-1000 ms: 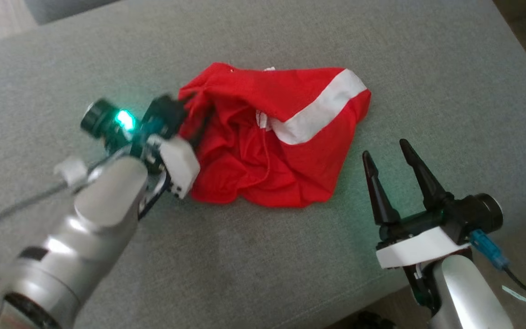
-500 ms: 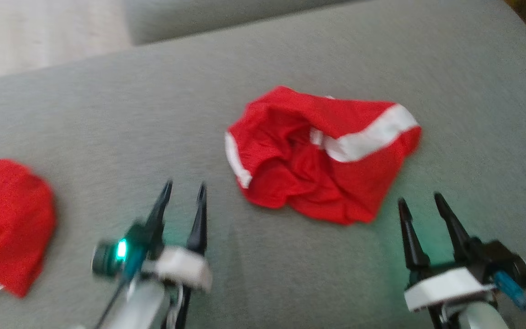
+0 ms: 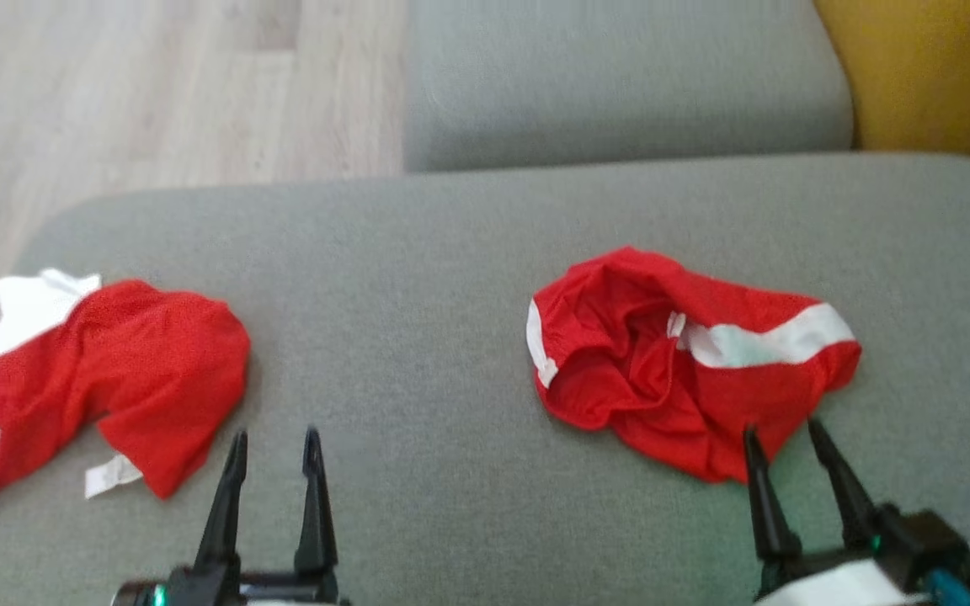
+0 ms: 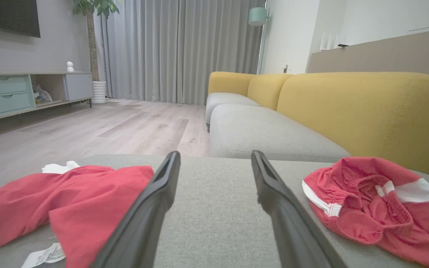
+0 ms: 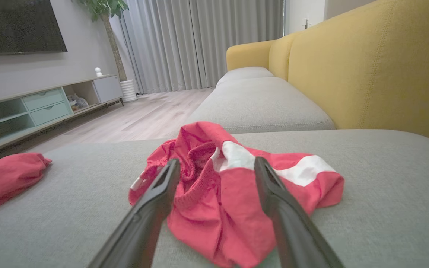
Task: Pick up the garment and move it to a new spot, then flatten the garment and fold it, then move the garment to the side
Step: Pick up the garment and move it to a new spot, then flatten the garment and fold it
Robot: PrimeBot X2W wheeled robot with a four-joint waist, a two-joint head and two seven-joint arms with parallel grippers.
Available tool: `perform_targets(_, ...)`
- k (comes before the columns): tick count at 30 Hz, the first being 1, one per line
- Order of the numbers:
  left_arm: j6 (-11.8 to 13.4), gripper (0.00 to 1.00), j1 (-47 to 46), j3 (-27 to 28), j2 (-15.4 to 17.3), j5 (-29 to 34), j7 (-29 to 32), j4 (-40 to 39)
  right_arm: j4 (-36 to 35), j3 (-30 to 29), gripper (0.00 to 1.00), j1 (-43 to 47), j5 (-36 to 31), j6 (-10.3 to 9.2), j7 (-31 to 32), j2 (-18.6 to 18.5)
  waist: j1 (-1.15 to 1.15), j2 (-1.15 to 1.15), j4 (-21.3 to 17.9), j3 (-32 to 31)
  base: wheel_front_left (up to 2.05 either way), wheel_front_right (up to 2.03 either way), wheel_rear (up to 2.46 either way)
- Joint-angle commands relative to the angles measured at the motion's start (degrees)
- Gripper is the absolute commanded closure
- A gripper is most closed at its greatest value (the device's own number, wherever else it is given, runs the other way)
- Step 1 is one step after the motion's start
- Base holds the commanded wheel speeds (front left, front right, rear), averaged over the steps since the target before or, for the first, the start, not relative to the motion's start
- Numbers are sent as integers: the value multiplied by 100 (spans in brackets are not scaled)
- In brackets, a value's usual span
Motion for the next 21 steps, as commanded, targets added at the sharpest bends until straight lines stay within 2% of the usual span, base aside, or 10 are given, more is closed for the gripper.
perform_targets(1,-10,0,-151,222,-44,47,-53,-205,-203,138,0,-106,-24,-5,-23,-29,1,0,67,-119,0,0,0)
perform_targets(8,-58,0,254,153,-59,404,-53,-186,-210,178,0,75,-222,-5,-23,-29,1,0,-30,-213,0,0,0)
perform_targets(21,-22,0,333,100,-60,360,-53,-115,-142,220,0,18,-398,-5,-23,-29,1,0,-81,-167,0,0,0)
